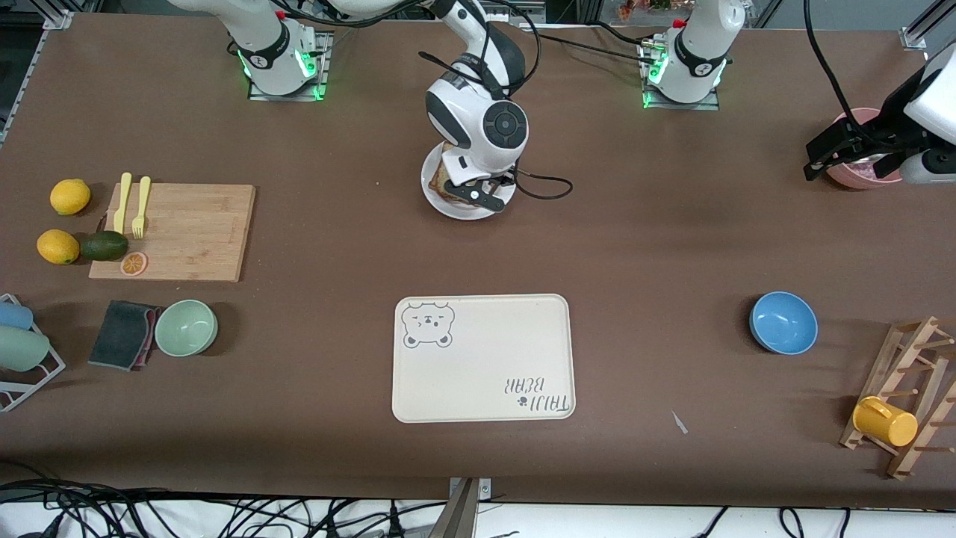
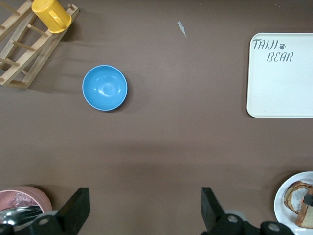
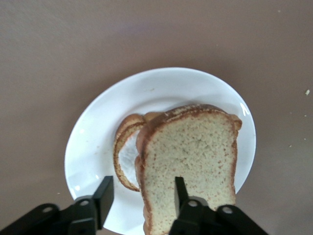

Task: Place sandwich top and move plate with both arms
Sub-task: 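Lower the bread onto the egg toast and open the right gripper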

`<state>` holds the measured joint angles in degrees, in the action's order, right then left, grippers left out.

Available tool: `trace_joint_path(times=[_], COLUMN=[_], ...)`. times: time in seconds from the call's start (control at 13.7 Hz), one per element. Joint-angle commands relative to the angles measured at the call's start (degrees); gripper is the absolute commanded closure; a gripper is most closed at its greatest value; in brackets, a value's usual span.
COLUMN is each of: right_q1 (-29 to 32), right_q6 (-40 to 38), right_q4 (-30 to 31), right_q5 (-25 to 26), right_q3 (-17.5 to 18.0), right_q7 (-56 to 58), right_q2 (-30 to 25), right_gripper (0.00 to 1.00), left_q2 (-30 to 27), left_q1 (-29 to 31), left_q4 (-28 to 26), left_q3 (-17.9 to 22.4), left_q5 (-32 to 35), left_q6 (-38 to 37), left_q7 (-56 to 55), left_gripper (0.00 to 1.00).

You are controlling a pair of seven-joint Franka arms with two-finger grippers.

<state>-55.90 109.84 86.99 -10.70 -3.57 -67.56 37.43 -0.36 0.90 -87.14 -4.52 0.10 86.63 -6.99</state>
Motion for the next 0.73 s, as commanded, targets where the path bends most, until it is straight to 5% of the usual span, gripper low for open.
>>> trace_joint_path(times=[0.0,0.44,0.66], right_q1=[0.2,5.2,12.4], right_q6=[-2.0,-17.8,-19.8], right_q4=[-2.5,-8.8,-9.0], right_q5=[0.9,-0.2,-0.1], right_q3=[-1.4,-9.4,-10.1], right_q7=[0.1,20.1,33.2], right_q2=[-1.4,-6.0,-9.0], right_gripper=[0.00,0.00,0.00], left_q2=[0.5,0.5,0.5], left_q1=[0.1,0.2,-0.3], left_q4=[1.4,1.4,1.4], left_q3=[0.0,0.0,0.0], left_q5=[-0.9,-1.0,-0.9], left_q6=[-0.8,-0.8,-0.8], left_q7=[-0.1,0.0,-0.1], left_gripper=[0.00,0.00,0.00])
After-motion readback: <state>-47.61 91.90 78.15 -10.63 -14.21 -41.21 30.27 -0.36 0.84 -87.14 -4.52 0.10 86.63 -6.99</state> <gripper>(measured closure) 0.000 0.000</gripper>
